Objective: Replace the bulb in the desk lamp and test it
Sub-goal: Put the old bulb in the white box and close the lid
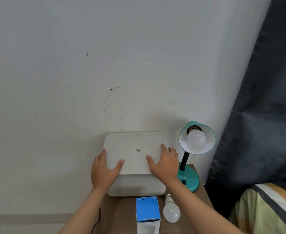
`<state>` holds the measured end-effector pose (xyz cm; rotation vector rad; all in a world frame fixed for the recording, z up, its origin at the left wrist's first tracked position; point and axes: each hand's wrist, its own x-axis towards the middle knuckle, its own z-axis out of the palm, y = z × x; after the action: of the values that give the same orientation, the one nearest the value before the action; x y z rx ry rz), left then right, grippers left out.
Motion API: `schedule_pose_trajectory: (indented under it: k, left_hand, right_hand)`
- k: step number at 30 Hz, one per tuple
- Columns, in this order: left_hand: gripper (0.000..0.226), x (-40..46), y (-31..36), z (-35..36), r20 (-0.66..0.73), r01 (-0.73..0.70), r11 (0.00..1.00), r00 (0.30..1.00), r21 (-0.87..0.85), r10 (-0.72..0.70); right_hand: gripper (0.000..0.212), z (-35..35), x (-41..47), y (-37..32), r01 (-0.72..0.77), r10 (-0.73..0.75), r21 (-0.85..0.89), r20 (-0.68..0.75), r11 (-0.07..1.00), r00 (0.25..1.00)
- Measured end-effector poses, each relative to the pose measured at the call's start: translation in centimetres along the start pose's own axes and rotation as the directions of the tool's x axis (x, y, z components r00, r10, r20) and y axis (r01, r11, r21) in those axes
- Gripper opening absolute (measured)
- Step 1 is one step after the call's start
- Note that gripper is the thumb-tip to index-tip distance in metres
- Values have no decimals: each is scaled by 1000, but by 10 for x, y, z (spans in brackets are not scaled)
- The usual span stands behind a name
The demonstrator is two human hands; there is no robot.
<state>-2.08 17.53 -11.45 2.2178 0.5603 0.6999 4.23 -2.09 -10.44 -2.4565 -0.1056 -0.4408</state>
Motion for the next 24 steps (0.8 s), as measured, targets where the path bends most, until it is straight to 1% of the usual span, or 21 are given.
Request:
schedule_pose_trajectory:
  k: [3,6,9,13,15,18,21,24]
  left_hand:
    - [85,-2,4,-3,-4,-14,1000,1000,-25,14]
    - [87,-4,8,-7,24,-1,999,1000,-39,2]
    - [87,-10,16,-17,40,12,995,999,-97,-8]
    - [84,-25,26,-39,-18,-7,992,1000,-123,4]
    - [83,-44,26,-54,-36,-28,991,999,-129,24]
    - [82,-86,25,-73,-39,-37,991,999,-131,32]
    - [80,-137,20,-82,-33,-49,994,998,-102,46]
    - [80,-194,13,-82,53,-31,997,998,-77,35]
  right_hand:
    - [81,0,-3,-1,30,-28,18,-60,999,998]
    - [81,-5,-4,-4,12,-11,30,-8,999,1000]
    - [80,-14,-8,-9,7,-8,48,33,999,999]
    - [80,-35,-21,-20,43,-44,90,2,995,999]
    - [80,-49,-34,-25,82,-81,85,-10,993,997]
    - [79,-74,-67,-24,115,-116,49,30,992,993]
    - [78,-95,-113,-8,93,-93,9,76,996,993]
    - [78,-109,-167,25,40,-39,-7,142,999,989]
